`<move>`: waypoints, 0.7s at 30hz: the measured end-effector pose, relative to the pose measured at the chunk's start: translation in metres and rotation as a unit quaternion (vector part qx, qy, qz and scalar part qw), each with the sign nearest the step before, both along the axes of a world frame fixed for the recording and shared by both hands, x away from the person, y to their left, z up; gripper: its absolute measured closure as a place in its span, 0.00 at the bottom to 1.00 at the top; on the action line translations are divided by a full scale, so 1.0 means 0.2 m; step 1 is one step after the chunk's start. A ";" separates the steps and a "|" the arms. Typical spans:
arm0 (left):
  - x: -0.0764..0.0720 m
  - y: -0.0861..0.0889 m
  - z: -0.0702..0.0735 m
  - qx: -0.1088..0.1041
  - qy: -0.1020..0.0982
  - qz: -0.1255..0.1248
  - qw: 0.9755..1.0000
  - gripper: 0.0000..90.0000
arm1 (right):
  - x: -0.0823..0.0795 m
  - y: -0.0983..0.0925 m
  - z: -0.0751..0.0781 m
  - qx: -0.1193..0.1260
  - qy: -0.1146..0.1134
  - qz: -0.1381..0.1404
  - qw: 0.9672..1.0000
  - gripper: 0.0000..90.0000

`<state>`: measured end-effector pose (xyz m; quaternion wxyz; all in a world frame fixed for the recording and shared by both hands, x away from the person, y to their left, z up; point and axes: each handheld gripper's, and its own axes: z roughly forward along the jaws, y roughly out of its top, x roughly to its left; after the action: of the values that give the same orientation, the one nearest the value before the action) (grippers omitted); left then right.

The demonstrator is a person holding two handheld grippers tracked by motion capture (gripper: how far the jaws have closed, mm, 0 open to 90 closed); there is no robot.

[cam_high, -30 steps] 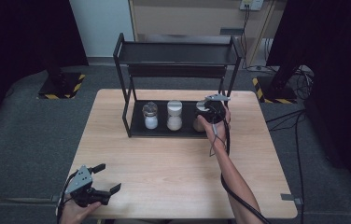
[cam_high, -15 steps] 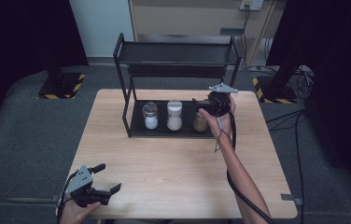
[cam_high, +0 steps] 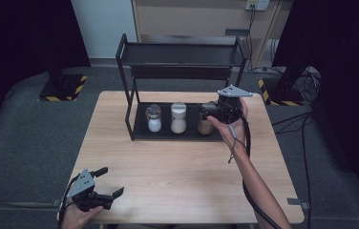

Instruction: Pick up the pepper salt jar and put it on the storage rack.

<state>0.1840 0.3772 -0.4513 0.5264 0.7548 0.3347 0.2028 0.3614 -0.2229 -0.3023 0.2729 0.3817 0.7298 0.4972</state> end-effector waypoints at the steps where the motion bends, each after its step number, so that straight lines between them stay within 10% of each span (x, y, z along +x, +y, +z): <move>1: 0.00 0.00 0.00 0.000 -0.001 -0.001 1.000 0.02 | -0.02 -0.02 0.00 0.004 -0.003 0.002 1.000 0.09; 21: 0.00 0.00 0.00 -0.001 0.002 0.004 1.000 0.02 | -0.38 -0.24 0.00 0.024 -0.035 0.019 0.999 0.08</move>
<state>0.1839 0.3769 -0.4520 0.5257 0.7531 0.3391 0.2035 0.2852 -0.2709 -0.3018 0.2794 0.3562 0.7151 0.5327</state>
